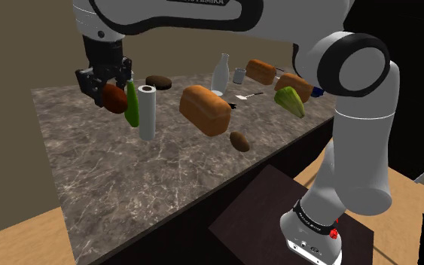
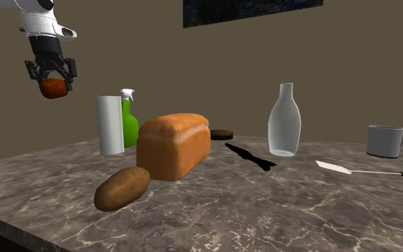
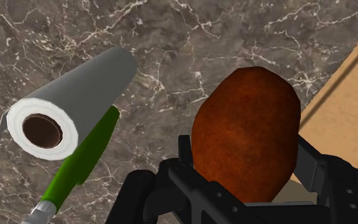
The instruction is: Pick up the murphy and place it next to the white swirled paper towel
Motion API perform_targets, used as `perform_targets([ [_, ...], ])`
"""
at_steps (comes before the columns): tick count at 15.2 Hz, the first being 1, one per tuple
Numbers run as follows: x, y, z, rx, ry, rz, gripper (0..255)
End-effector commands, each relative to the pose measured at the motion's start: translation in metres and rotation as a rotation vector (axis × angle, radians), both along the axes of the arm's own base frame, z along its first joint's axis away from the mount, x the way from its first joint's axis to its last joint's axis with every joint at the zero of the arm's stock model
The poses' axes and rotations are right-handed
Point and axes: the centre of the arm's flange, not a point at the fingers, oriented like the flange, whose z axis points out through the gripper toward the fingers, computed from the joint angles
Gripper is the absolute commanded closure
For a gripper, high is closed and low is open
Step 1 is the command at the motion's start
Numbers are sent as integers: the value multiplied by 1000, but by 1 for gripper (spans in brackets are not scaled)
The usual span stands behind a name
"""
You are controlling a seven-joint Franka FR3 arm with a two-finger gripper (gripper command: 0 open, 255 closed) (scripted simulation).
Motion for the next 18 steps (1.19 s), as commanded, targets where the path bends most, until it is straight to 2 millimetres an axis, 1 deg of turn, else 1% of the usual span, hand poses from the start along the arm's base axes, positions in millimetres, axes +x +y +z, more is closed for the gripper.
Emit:
perform_targets([
  [1,0,0,-11,0,-1,0,255],
  [18,0,0,-101,0,-1,0,255],
])
